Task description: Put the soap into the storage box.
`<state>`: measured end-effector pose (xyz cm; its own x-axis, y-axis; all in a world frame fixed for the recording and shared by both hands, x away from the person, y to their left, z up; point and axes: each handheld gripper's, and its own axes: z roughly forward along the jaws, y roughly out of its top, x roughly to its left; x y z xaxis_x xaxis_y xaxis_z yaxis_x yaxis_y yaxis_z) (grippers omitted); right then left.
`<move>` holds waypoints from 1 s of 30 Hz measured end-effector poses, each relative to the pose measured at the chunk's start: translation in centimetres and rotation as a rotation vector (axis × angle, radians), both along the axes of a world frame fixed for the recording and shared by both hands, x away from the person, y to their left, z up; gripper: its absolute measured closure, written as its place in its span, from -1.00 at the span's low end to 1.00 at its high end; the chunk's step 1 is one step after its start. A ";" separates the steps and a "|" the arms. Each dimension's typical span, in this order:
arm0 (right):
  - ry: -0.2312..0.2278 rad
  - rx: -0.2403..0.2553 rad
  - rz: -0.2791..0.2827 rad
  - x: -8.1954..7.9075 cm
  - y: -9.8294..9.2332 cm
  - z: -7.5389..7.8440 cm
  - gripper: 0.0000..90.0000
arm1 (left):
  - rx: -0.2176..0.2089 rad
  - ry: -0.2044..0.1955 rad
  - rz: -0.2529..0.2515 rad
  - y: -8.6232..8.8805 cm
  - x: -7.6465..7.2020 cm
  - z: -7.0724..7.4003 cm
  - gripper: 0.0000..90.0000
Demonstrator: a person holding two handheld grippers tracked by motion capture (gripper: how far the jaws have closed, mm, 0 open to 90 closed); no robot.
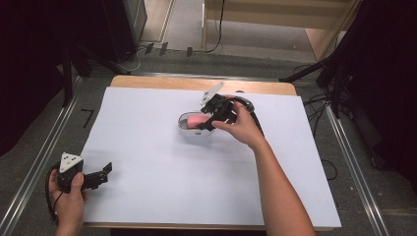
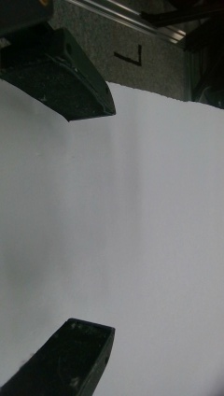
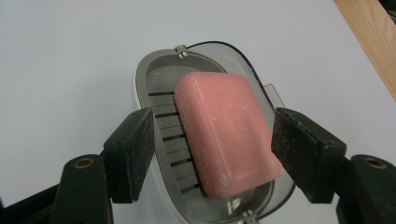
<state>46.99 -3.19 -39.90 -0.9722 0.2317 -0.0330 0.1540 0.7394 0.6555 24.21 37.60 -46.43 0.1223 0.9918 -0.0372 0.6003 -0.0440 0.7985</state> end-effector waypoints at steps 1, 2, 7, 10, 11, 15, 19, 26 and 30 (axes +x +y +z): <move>-0.006 0.010 -0.007 -0.1 -0.3 0.0 -0.29 | 0.001 0.000 0.000 0.0 0.0 0.0 -1.00; 0.002 0.017 -0.017 -0.2 -0.5 0.0 -0.29 | 0.001 0.000 0.000 0.0 0.0 0.0 -1.00; 0.012 0.040 -0.048 -0.3 -1.5 0.3 -0.30 | 0.004 0.001 0.001 0.0 0.0 0.0 -1.00; 0.010 0.057 -0.084 -0.6 -2.7 0.4 -0.36 | 0.005 0.001 0.001 0.0 0.0 0.0 -1.00; 0.004 0.058 -0.094 -0.7 -3.1 0.3 -0.37 | 0.004 0.002 0.000 0.0 0.0 0.0 -1.00; 0.021 0.085 -0.129 -1.2 -4.5 0.0 -0.41 | 0.004 0.001 0.000 -0.1 0.0 0.0 -1.00; 0.041 0.118 -0.160 -1.6 -5.8 -0.3 -0.52 | 0.005 0.000 0.000 -0.1 0.0 0.0 -1.00; 0.044 0.138 -0.203 -2.8 -7.4 -0.7 -0.69 | 0.007 0.000 0.002 -0.1 0.0 0.0 -1.00; 0.012 0.139 -0.273 -3.4 -8.2 -1.1 -0.77 | 0.008 0.000 0.002 -0.1 0.0 0.0 -1.00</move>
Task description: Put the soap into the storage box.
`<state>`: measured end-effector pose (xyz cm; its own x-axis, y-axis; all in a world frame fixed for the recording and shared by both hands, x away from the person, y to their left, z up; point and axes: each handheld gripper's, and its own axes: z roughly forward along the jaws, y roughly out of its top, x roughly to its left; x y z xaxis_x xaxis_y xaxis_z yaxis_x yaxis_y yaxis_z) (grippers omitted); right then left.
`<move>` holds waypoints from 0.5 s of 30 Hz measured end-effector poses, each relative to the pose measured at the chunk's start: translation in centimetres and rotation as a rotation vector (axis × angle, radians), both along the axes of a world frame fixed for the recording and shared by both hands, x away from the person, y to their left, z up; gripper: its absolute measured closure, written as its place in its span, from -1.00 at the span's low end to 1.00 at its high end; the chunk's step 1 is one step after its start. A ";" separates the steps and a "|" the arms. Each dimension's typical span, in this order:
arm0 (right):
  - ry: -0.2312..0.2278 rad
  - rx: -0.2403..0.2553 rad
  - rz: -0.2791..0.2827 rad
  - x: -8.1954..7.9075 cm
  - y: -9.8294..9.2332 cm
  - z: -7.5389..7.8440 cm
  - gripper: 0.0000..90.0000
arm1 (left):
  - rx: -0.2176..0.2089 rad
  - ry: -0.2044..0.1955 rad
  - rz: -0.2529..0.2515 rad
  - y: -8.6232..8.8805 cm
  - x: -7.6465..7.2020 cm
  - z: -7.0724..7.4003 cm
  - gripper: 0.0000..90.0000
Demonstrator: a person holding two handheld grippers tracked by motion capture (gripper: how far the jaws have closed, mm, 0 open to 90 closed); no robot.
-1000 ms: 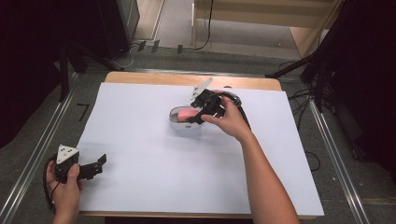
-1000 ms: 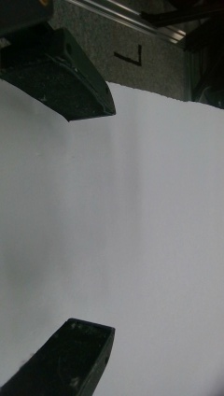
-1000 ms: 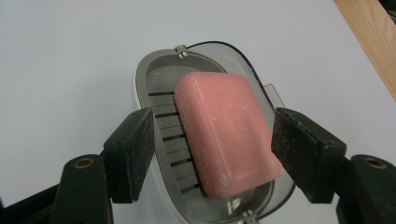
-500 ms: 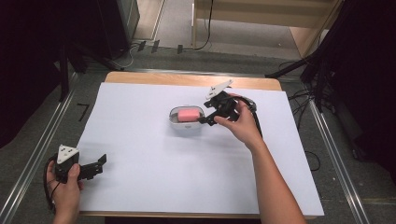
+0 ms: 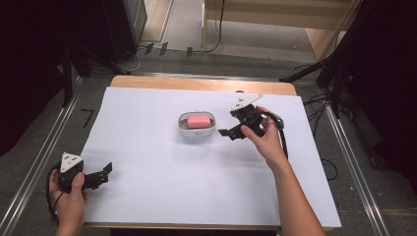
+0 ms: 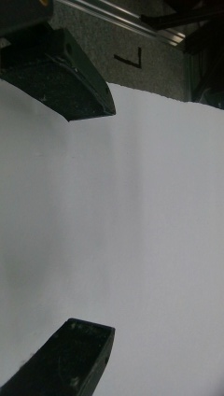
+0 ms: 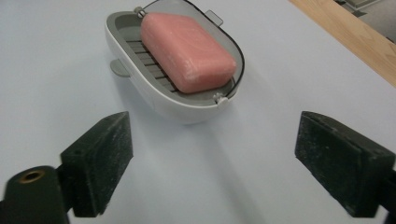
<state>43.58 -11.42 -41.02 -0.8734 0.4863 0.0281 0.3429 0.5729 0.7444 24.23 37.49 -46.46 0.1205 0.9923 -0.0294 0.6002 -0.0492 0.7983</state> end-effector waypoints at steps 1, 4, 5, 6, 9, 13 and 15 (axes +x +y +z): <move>0.001 0.006 -0.011 -0.2 -0.2 -0.2 -0.79 | 0.000 0.000 0.000 0.0 0.0 0.0 -1.00; 0.001 0.023 -0.024 -0.6 -0.9 -0.4 -0.79 | 0.003 0.000 0.000 0.0 0.0 0.0 -1.00; 0.006 0.038 -0.022 -0.8 -1.2 -0.6 -0.79 | 0.003 0.000 0.000 0.0 0.0 0.0 -1.00; 0.006 0.038 -0.022 -0.8 -1.2 -0.6 -0.79 | 0.003 0.000 0.000 0.0 0.0 0.0 -1.00; 0.003 0.046 -0.035 -1.3 -2.1 -0.9 -0.77 | 0.003 0.000 0.000 0.0 0.0 0.0 -1.00; 0.002 0.055 -0.057 -2.0 -3.0 -1.2 -0.75 | 0.003 -0.003 0.001 -0.1 0.0 0.0 -1.00; -0.003 0.056 -0.064 -2.4 -3.4 -1.3 -0.75 | 0.005 -0.001 0.001 -0.1 0.0 0.0 -1.00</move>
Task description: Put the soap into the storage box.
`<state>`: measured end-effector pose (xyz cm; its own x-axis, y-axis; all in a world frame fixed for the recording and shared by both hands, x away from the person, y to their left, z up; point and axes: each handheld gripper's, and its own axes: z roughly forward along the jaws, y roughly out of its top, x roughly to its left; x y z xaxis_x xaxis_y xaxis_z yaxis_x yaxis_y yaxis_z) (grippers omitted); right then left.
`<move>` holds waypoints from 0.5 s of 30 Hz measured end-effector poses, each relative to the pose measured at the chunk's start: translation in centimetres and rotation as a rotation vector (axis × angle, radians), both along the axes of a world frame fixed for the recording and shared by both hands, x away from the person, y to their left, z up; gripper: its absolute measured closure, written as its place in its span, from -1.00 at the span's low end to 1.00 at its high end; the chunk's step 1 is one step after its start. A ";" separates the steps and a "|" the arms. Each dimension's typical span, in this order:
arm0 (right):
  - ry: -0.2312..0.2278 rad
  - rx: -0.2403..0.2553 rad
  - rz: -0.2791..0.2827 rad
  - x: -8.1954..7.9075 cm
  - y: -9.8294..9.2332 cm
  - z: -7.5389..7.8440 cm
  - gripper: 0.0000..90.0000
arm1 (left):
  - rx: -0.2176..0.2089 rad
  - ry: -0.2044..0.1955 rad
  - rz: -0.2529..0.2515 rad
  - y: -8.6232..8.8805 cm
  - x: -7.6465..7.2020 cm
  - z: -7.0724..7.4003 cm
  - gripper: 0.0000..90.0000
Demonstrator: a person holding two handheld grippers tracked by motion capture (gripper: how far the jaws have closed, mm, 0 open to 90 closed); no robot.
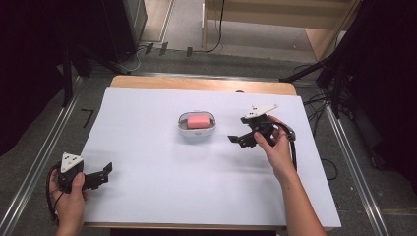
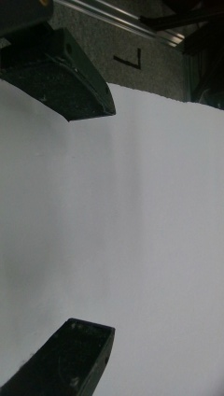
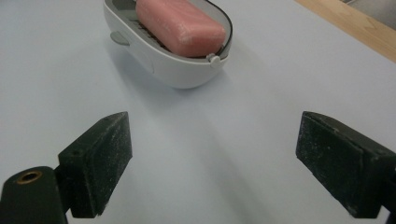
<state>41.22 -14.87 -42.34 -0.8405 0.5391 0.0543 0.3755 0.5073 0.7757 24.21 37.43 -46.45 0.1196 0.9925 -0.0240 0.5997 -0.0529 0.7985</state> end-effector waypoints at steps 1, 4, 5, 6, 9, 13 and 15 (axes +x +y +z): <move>0.003 0.003 -0.005 -0.2 -0.2 -0.1 -0.75 | 0.000 0.000 0.000 0.0 0.0 0.0 -1.00; 0.007 0.014 -0.016 -0.8 -1.0 -0.3 -0.75 | 0.001 0.000 0.001 0.0 0.0 0.0 -1.00; 0.007 0.016 -0.017 -1.0 -1.2 -0.4 -0.75 | 0.001 0.000 0.001 0.0 0.0 0.0 -1.00; 0.007 0.016 -0.017 -1.0 -1.2 -0.4 -0.75 | 0.003 0.000 0.000 0.0 0.0 0.0 -1.00; 0.004 0.018 -0.029 -1.6 -2.0 -0.6 -0.75 | 0.002 -0.001 -0.001 0.0 0.0 0.0 -1.00; -0.004 0.041 -0.068 -2.6 -3.4 -1.0 -0.74 | 0.004 -0.002 -0.002 -0.1 0.0 0.0 -1.00; -0.006 0.046 -0.083 -3.0 -4.0 -1.3 -0.74 | 0.006 -0.001 -0.002 -0.1 0.0 0.0 -1.00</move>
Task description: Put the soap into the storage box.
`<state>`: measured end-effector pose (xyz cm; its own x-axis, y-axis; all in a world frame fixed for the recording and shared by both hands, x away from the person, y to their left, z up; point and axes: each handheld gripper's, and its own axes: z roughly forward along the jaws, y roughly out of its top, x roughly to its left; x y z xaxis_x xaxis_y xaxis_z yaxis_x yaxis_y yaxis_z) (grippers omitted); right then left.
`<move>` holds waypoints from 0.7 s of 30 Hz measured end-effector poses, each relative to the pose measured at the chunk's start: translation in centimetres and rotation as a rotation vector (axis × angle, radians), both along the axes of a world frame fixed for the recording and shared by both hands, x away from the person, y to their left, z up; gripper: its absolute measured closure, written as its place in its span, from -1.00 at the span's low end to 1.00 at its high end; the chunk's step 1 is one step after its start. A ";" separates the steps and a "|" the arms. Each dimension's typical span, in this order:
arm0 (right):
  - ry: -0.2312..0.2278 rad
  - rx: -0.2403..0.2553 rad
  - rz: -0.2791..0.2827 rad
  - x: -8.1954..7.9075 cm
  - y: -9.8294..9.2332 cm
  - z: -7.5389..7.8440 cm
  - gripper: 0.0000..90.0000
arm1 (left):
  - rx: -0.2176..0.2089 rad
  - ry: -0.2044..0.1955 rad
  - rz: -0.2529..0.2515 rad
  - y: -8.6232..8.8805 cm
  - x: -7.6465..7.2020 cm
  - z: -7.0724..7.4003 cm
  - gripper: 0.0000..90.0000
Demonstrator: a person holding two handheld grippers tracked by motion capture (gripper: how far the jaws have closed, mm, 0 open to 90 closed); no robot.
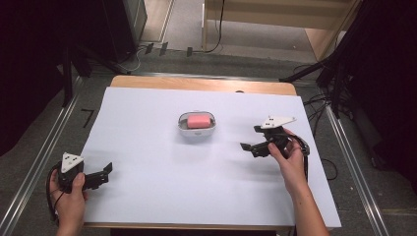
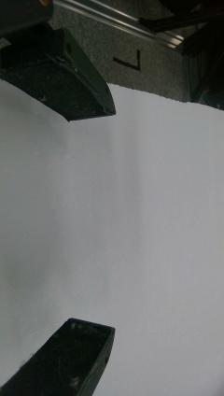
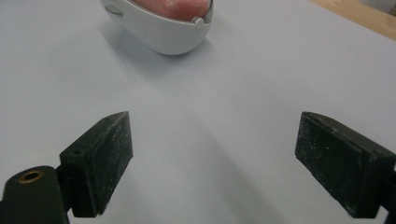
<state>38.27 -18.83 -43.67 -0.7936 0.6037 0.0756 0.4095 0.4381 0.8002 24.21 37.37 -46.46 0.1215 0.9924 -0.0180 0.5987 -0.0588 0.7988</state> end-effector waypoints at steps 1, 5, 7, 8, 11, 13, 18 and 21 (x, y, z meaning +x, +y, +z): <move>0.006 0.000 -0.009 -0.2 -0.3 -0.1 -0.74 | 0.000 -0.001 0.000 0.0 0.0 0.0 -1.00; 0.003 0.006 -0.029 -1.0 -1.3 -0.5 -0.71 | 0.001 0.002 0.001 0.0 0.0 0.0 -1.00; 0.005 0.009 -0.038 -1.4 -1.8 -0.7 -0.71 | 0.001 0.000 0.002 0.0 0.0 0.0 -1.00; 0.005 0.009 -0.038 -1.4 -1.8 -0.7 -0.71 | 0.001 0.000 0.002 0.0 0.0 0.0 -1.00; 0.010 0.010 -0.057 -1.9 -2.6 -1.1 -0.71 | 0.006 0.000 0.002 0.0 0.0 0.0 -1.00; 0.010 0.011 -0.065 -2.3 -3.1 -1.4 -0.71 | 0.005 -0.003 0.001 0.0 0.0 0.0 -1.00; 0.017 0.015 -0.090 -3.3 -4.3 -1.8 -0.71 | 0.006 -0.004 0.003 -0.1 0.0 0.0 -1.00; 0.022 0.021 -0.109 -4.1 -5.1 -2.2 -0.71 | 0.011 -0.001 0.005 -0.1 0.0 0.0 -1.00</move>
